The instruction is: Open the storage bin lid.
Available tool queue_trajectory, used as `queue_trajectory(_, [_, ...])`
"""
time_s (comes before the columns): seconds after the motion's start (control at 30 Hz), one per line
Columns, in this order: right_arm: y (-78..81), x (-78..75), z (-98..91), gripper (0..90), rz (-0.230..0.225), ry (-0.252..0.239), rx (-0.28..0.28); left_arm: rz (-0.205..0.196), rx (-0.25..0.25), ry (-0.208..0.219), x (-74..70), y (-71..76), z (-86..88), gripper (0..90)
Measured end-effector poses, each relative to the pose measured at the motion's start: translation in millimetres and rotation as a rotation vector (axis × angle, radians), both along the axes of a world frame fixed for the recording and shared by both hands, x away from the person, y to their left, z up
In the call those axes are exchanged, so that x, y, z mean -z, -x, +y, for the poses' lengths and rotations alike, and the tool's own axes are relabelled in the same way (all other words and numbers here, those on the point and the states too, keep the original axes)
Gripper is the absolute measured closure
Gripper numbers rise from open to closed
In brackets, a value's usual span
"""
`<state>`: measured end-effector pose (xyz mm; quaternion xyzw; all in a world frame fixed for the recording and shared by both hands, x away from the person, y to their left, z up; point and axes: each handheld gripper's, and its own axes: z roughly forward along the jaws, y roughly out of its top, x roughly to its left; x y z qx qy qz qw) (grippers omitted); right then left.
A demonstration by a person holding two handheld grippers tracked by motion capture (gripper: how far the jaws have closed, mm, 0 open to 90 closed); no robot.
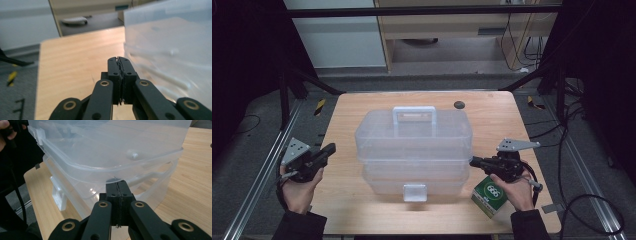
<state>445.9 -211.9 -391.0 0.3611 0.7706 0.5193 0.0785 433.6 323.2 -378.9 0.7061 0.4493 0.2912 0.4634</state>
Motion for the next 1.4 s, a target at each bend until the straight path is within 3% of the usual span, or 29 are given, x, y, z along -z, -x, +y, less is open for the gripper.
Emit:
queue_trajectory(0.13, [0.1,0.3,0.1,90.0,-0.001,0.0,0.0,0.024,0.04,0.001,6.6,1.4,0.4,89.5])
queue_trajectory(0.27, [0.0,0.9,0.3,90.0,0.003,-0.001,0.0,0.071,0.148,0.031,14.3,-1.4,-5.9,89.6])
queue_trajectory(0.33, [0.0,0.9,0.4,90.0,0.001,0.001,0.001,0.07,0.163,0.025,14.8,-1.4,-8.1,89.7])
queue_trajectory(0.37, [-0.1,0.8,0.2,90.0,0.002,0.0,0.001,0.068,0.21,0.032,15.4,-0.9,-12.4,89.7])
queue_trajectory(0.47, [-0.1,0.9,0.3,90.0,0.003,0.0,0.001,0.07,0.242,0.031,14.9,-0.2,-16.4,89.7])
queue_trajectory(0.53, [-0.1,1.0,0.2,90.0,0.002,0.002,0.001,0.076,0.287,0.047,13.7,1.0,-20.8,89.7])
queue_trajectory(0.67, [-0.2,0.9,0.2,90.0,0.001,0.001,0.001,0.074,0.331,0.066,12.4,2.5,-26.2,89.7])
queue_trajectory(1.03, [-0.4,-1.2,0.4,90.0,-0.003,-0.008,0.01,0.055,0.356,0.07,10.0,3.8,-31.2,89.6])
queue_trajectory(1.4, [-5.7,-10.5,-2.8,90.0,-0.017,-0.062,0.024,0.031,0.316,0.062,-4.9,-1.5,-37.9,89.6])
